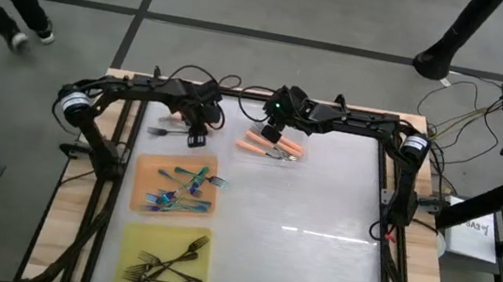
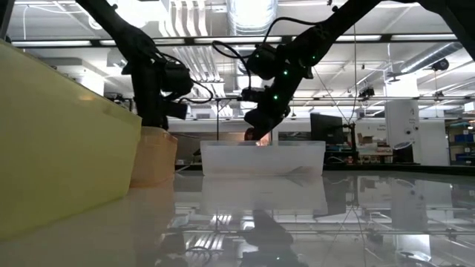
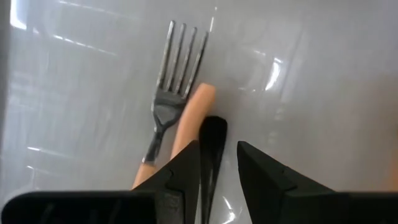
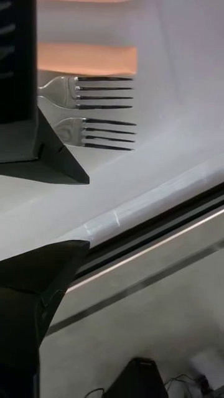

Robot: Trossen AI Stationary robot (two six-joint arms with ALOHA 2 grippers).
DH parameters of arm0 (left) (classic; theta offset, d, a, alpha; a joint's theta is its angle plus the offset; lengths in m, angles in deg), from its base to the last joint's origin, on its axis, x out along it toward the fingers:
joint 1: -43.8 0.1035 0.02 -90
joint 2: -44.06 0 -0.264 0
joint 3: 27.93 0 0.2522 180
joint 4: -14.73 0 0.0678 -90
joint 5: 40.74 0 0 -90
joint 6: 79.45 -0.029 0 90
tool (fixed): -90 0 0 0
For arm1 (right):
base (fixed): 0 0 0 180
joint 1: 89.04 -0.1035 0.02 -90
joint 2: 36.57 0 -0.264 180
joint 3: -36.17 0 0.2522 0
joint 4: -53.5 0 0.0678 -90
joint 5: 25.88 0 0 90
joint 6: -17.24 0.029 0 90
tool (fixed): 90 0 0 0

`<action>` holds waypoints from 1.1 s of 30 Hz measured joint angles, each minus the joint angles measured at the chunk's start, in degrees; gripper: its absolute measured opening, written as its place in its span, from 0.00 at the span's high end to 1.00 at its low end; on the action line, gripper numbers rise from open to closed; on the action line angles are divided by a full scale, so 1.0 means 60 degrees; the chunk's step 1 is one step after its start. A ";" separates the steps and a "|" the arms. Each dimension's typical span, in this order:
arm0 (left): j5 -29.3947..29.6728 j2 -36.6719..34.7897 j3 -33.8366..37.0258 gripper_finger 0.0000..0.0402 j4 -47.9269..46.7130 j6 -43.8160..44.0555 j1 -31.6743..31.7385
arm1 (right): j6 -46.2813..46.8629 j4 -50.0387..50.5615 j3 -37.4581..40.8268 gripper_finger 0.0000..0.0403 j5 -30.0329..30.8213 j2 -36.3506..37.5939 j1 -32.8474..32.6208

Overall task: Sort silverware by color (type)
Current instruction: Put the orange fork into the transparent bin

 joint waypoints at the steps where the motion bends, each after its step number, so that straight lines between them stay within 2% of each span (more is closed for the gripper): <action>1: -0.0002 0.0019 0.0000 0.78 0.0065 0.0000 0.0041 | 0.0000 -0.0025 0.0000 0.63 0.0000 0.0000 0.0000; 18: -0.0021 0.0909 0.0003 0.78 0.0641 -0.0144 0.0302 | 0.0004 -0.0053 0.0004 0.63 0.0000 0.0004 0.0000; 27: 0.0248 0.0924 -0.0007 0.78 0.0650 -0.0174 0.0302 | 0.0007 -0.0057 0.0004 0.63 0.0000 0.0015 0.0000; 30: 0.0255 0.0924 -0.0007 0.81 0.0650 -0.0104 0.0302 | 0.0020 -0.0057 0.0004 0.63 0.0000 0.0015 0.0000; 33: 0.0266 0.0920 -0.0007 0.89 0.0643 0.0094 0.0303 | 0.0028 -0.0057 0.0007 0.63 0.0000 0.0015 0.0000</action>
